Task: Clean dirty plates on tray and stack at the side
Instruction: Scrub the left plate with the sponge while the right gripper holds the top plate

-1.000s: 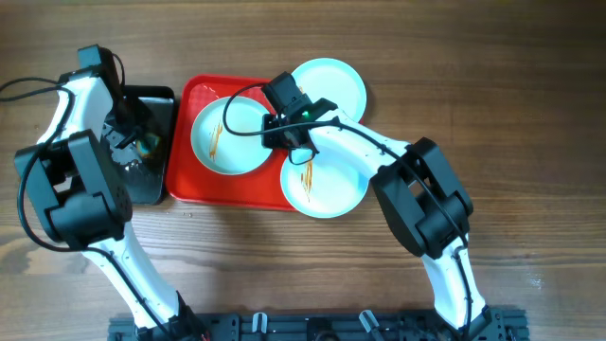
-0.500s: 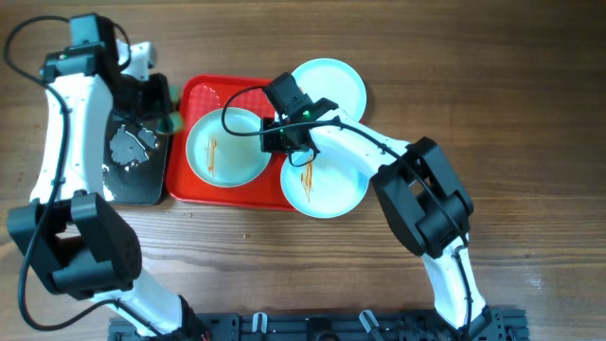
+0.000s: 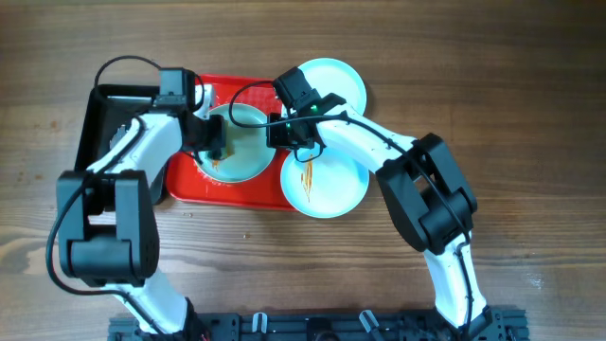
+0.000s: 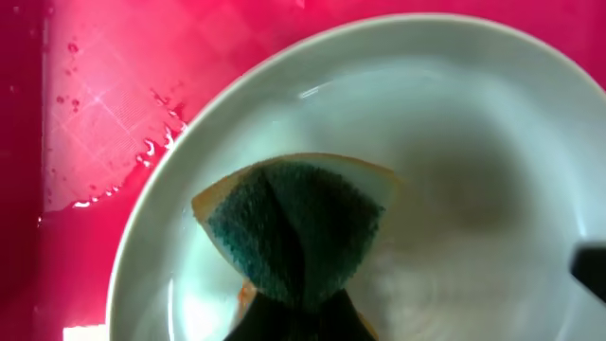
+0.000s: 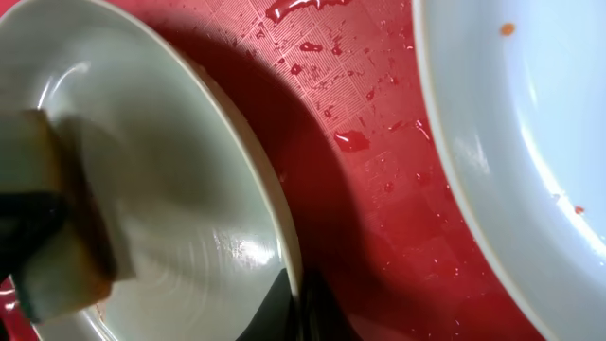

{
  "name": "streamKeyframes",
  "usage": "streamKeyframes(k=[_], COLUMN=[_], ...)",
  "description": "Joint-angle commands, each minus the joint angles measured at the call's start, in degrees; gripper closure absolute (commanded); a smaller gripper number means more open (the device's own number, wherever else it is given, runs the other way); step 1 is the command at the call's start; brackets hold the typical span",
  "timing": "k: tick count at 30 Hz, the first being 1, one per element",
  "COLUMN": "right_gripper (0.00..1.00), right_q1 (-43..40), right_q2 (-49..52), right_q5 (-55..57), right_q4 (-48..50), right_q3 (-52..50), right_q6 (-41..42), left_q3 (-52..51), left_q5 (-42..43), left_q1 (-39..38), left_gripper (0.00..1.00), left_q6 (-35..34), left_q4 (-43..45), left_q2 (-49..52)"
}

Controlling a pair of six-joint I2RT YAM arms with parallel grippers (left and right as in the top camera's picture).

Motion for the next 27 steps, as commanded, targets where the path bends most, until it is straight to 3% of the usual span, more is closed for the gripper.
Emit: streamKeyframes(k=[1, 5, 8, 10, 14, 16, 21, 24, 27], right_gripper=[0.96, 0.96, 0.96, 0.96, 0.96, 0.96, 0.96, 0.96, 0.96], right_q1=[0.0, 0.1, 0.1, 0.1, 0.1, 0.1, 0.1, 0.1, 0.1], right_q2=[1.3, 1.4, 1.4, 1.4, 1.4, 1.4, 1.4, 1.4, 1.4], right_q5=[-1.2, -2.2, -2.0, -2.0, -2.1, -2.3, -2.3, -2.3, -2.2], right_q4=[0.0, -0.4, -0.3, -0.2, -0.4, -0.4, -0.4, -0.4, -0.4], right_q3=[0.8, 0.8, 0.8, 0.8, 0.8, 0.8, 0.8, 0.8, 0.8], right_q6=[-0.6, -0.6, -0.6, -0.5, -0.6, -0.5, -0.4, -0.4, -0.5], left_q3=[-1.0, -1.0, -1.0, -1.0, -0.7, -0.7, -0.7, -0.8, -0.8], left_q5=[-3.5, -3.7, -9.4, -9.7, 3.0, 13.5, 19.9, 15.0, -13.0], left_q1=[-0.8, -2.1, -2.6, -2.6, -0.9, 0.5, -1.4, -3.5, -3.6], left_gripper=[0.96, 0.96, 0.96, 0.96, 0.96, 0.96, 0.96, 0.96, 0.96], left_q6=[-8.0, -8.1, -9.6, -10.3, -8.4, 1.6, 13.2, 12.6, -10.2], left_q4=[2.6, 12.2, 15.6, 10.5, -8.7, -15.7, -14.1, -13.1, -8.8], left_q2=[2.9, 4.2, 5.9, 5.8, 5.8, 5.8, 5.9, 5.9, 5.9])
